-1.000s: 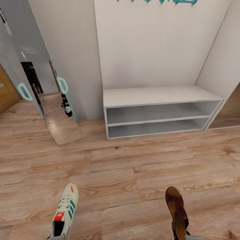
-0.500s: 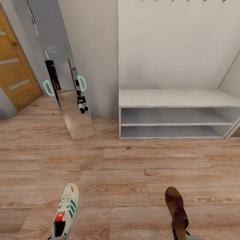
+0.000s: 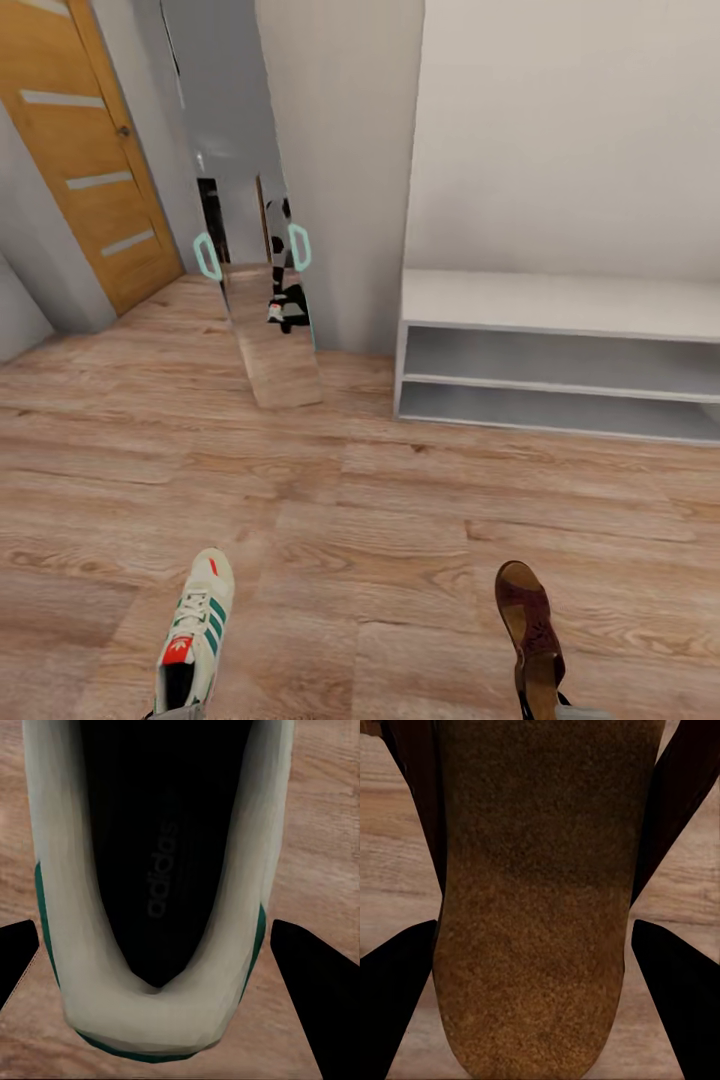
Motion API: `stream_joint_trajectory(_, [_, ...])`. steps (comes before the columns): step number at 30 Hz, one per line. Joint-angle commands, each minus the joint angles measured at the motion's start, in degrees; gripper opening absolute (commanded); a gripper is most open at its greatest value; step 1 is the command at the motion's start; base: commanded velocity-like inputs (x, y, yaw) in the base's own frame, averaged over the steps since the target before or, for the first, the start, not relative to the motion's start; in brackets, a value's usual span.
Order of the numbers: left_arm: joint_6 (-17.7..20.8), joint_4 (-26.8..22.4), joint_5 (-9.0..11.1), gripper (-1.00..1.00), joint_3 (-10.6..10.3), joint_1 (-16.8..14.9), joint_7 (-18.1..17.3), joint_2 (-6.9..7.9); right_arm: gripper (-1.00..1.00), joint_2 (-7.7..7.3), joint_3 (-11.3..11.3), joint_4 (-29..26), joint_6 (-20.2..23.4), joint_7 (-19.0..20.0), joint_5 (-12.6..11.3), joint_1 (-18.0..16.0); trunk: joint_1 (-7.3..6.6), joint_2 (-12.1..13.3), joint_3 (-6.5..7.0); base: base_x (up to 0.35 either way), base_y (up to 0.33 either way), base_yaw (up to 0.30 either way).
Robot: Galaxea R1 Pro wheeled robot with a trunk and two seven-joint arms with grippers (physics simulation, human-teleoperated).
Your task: Pick up the two gym shoes and the two sandals from the corridor floor and place them onto the hallstand (shoe rack) in the corridor, making sure they are on the rack and not on the floor. Arrange them so the two gym shoes are next to each other and the two sandals are next to each other.
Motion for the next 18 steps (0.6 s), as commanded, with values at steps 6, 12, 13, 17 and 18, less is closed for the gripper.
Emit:
stream_joint_trajectory(6, [-0.18, -0.02, -0.58, -1.00, 0.29, -0.06, -0.95, 0.41, -1.00, 0.01, -0.22, 0.06, -0.16, -0.09, 0.21, -0.02, -0.01, -0.02, -0.04, 0.000, 0.000, 0.279])
stream_joint_trajectory(12, [-0.16, 0.04, -0.69, -1.00, 0.24, -0.05, -1.16, 0.46, -1.00, 0.01, -0.19, 0.06, -0.16, -0.09, 0.21, -0.02, -0.01, -0.02, -0.04, 0.000, 0.000, 0.279])
stream_joint_trajectory(13, [-0.15, 0.05, -0.74, -1.00, 0.22, -0.05, -1.18, 0.46, -1.00, 0.01, -0.18, 0.06, -0.16, -0.09, 0.21, -0.02, -0.01, -0.02, -0.04, 0.000, 0.000, 0.279])
stream_joint_trajectory(17, [-0.16, 0.06, -0.92, -1.00, 0.13, 0.03, -1.21, 0.47, -1.00, 0.01, -0.17, 0.06, -0.16, -0.09, 0.21, -0.02, -0.01, -0.02, -0.04, 0.000, 0.000, 0.279])
stream_joint_trajectory(18, [-0.17, 0.07, -0.93, -1.00, 0.15, 0.05, -1.21, 0.47, -1.00, 0.01, -0.17, 0.05, -0.16, -0.09, 0.21, -0.02, -0.01, -0.02, -0.04, 0.000, 0.000, 0.279])
